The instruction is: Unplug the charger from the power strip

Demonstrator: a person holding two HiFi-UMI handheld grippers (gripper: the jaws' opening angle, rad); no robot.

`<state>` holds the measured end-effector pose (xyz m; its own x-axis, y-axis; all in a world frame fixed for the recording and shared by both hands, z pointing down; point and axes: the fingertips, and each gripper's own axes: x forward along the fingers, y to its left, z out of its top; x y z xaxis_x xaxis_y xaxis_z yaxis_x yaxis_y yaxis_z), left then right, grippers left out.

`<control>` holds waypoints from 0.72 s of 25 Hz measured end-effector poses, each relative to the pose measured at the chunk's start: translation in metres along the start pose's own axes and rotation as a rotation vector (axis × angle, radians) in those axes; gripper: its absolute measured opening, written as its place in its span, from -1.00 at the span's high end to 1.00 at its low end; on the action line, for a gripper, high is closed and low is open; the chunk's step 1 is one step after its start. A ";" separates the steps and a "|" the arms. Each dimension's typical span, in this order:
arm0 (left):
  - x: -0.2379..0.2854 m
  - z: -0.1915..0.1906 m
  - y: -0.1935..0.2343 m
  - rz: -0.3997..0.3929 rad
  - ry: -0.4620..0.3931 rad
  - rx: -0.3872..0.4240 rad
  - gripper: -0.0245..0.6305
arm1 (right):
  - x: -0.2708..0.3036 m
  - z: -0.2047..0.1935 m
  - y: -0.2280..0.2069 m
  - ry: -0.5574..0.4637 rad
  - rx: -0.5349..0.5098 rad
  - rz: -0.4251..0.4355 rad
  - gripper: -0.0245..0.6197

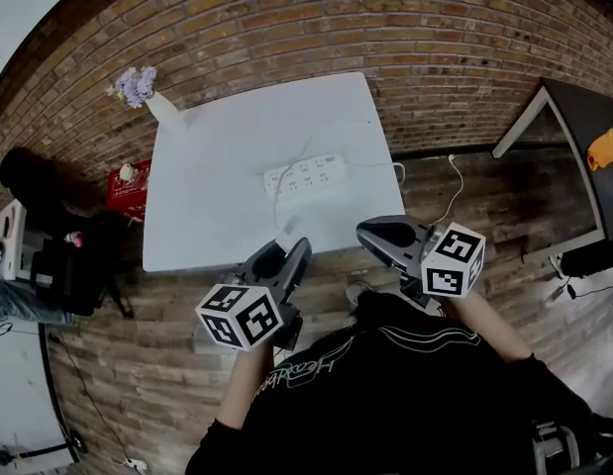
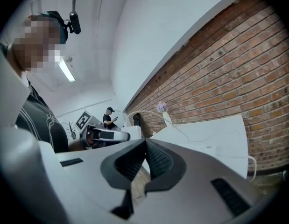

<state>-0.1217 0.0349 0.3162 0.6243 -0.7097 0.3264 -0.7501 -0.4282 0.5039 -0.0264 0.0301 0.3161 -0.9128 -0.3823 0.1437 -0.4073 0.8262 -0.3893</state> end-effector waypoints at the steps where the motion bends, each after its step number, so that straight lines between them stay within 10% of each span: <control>1: 0.000 -0.001 0.000 -0.001 0.000 -0.002 0.51 | 0.000 -0.001 0.001 0.008 -0.002 -0.003 0.93; 18: -0.002 0.002 0.002 0.002 -0.002 -0.010 0.51 | 0.009 -0.002 -0.001 0.031 -0.008 0.005 0.93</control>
<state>-0.1252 0.0338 0.3149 0.6221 -0.7119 0.3259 -0.7494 -0.4208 0.5112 -0.0346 0.0268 0.3191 -0.9152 -0.3653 0.1702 -0.4030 0.8313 -0.3828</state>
